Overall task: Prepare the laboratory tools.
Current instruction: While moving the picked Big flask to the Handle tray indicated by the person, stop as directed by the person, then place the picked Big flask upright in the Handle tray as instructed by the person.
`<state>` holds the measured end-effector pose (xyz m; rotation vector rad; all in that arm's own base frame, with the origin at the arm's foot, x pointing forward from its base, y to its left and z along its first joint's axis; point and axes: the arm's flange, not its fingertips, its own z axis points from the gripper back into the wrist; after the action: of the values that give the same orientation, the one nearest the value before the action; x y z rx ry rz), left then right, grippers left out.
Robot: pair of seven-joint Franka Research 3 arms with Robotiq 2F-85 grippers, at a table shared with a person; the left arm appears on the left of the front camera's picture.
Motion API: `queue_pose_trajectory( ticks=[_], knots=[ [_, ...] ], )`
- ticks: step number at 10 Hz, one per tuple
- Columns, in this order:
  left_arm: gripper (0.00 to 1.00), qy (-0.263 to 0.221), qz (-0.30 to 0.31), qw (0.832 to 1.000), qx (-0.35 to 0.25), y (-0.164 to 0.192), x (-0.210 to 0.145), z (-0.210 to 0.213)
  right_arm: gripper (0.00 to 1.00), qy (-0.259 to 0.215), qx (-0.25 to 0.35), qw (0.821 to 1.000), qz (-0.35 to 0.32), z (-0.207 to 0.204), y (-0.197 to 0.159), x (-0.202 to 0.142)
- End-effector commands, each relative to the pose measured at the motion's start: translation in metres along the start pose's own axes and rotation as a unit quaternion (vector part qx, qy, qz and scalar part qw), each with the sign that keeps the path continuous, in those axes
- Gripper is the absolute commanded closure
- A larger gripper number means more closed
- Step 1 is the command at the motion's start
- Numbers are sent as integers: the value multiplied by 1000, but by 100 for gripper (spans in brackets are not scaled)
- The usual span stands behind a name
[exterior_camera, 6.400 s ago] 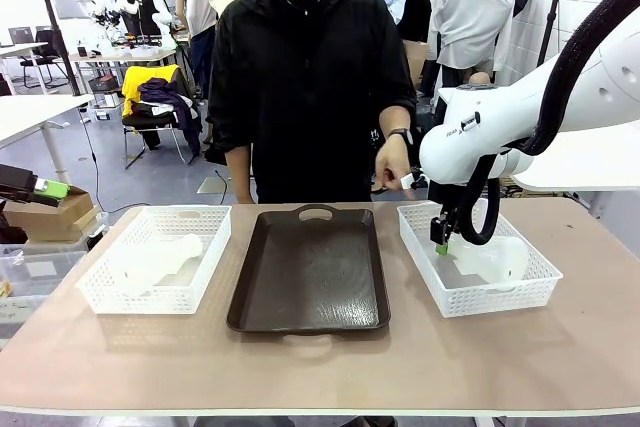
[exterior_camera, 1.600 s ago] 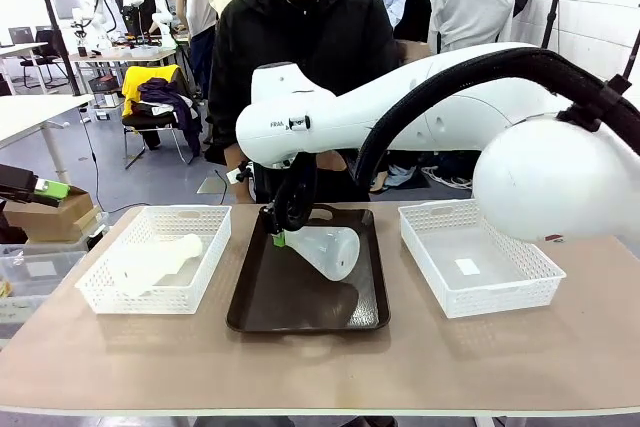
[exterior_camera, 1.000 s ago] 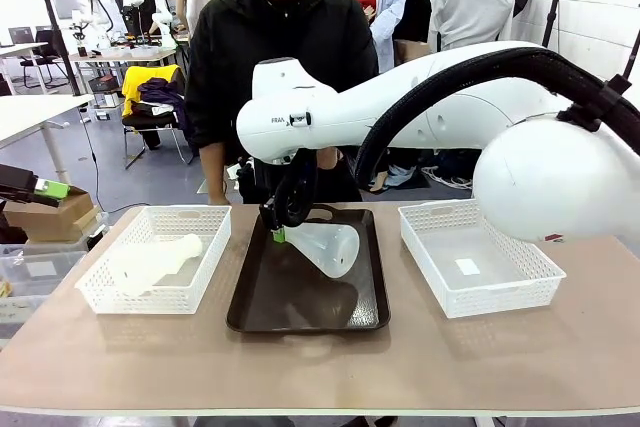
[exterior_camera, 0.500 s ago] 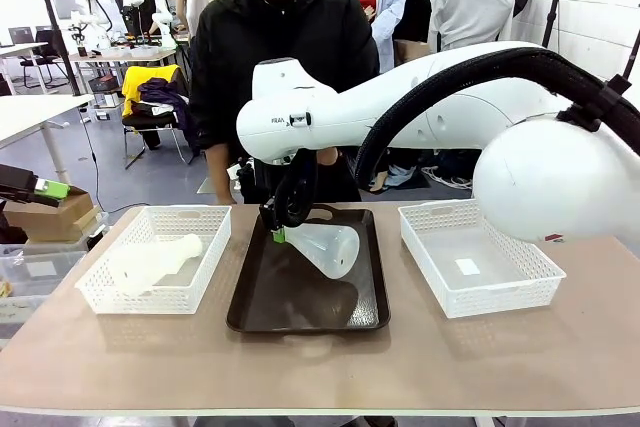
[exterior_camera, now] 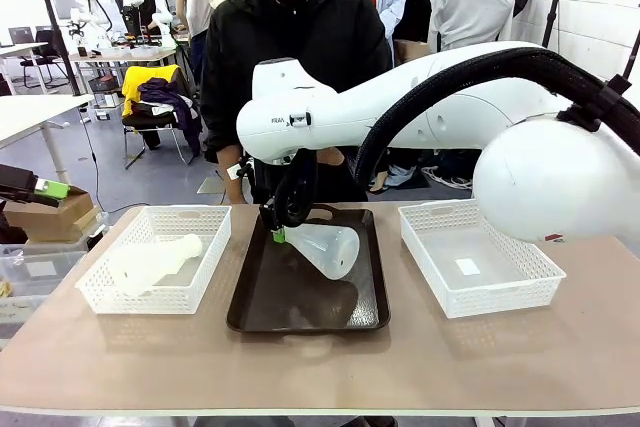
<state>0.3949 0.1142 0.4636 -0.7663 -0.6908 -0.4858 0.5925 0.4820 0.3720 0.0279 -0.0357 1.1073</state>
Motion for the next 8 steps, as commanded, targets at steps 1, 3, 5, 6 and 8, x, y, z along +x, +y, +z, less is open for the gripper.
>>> queue_pose_trajectory(
  ticks=[1,3,5,6,8],
  knots=[
    [0,-4,-1,1000,-5,0,0,2,100,-1,0,1000,0,0,1,0],
    [0,-4,-1,1000,-5,0,0,2,100,-1,0,1000,0,0,1,0],
    [0,-4,-1,1000,-5,0,0,2,100,-1,0,1000,0,0,1,0],
    [0,-4,-1,1000,-5,0,0,2,100,-1,0,1000,0,0,1,0],
    [0,-4,-1,1000,-5,0,0,2,100,-1,0,1000,0,0,1,0]
  ],
)
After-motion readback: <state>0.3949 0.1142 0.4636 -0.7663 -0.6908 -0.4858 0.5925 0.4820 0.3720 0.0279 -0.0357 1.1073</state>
